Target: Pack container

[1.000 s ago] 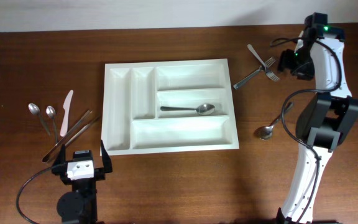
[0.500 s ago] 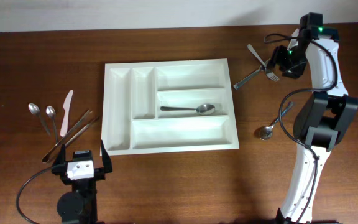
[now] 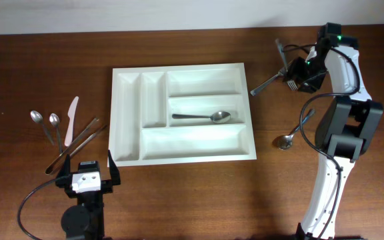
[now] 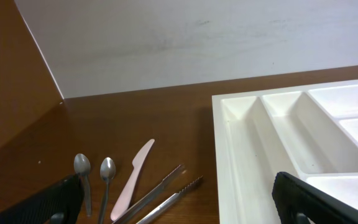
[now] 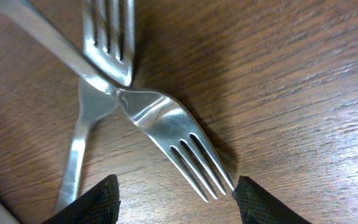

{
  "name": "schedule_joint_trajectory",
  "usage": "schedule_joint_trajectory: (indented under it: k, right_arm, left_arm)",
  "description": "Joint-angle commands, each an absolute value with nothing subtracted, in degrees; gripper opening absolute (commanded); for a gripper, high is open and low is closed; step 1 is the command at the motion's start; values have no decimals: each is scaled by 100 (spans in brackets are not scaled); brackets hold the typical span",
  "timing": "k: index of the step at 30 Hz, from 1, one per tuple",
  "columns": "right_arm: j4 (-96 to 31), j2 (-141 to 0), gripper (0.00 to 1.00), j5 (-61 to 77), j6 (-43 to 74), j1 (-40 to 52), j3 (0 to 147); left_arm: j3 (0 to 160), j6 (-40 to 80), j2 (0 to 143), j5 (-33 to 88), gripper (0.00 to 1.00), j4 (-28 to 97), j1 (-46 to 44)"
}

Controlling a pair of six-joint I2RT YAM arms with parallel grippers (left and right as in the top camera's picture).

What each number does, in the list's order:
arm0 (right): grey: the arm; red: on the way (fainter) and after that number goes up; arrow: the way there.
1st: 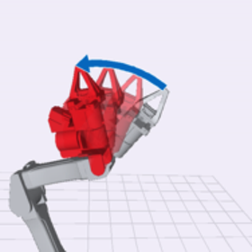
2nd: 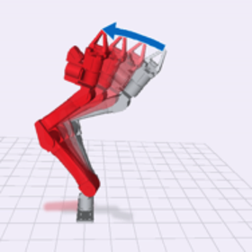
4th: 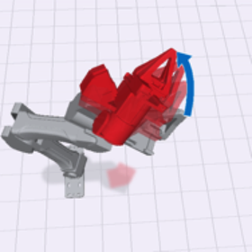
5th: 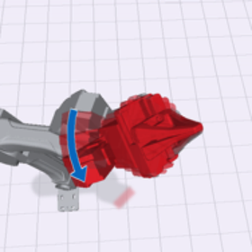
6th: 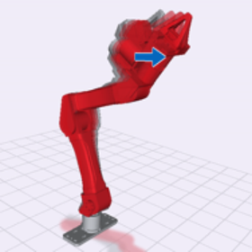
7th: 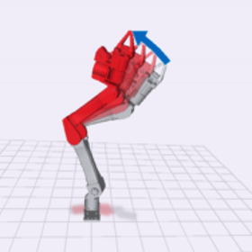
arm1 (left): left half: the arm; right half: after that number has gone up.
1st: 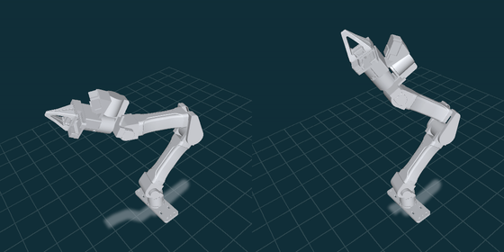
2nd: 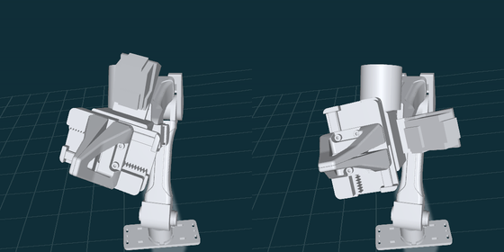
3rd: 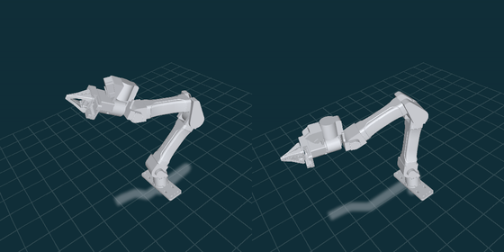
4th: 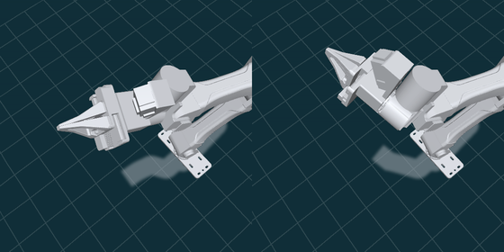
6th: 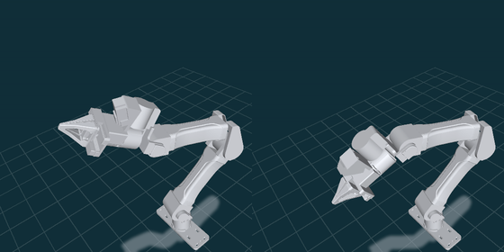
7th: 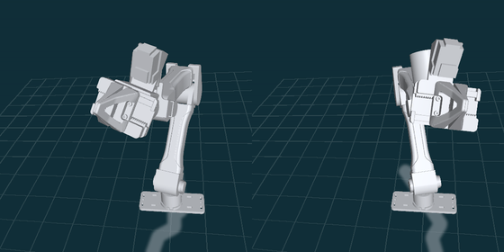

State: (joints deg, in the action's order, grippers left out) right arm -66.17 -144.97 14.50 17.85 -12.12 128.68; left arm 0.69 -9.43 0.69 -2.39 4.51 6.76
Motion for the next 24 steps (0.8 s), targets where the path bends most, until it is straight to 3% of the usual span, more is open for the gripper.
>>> schedule_joint_trajectory:
  k: [1,16,24]
  right_arm:
    - [-6589,-14514,60,1417,1852,-1208,12787]
    - [-6335,-14514,60,1435,1828,-1208,12787]
    - [-6326,-14514,52,1485,1828,-1164,12781]
  left_arm:
    - [51,-1013,36,-279,99,460,663]
    - [51,-1013,36,-279,99,460,663]
    - [51,-1013,36,-279,99,460,663]
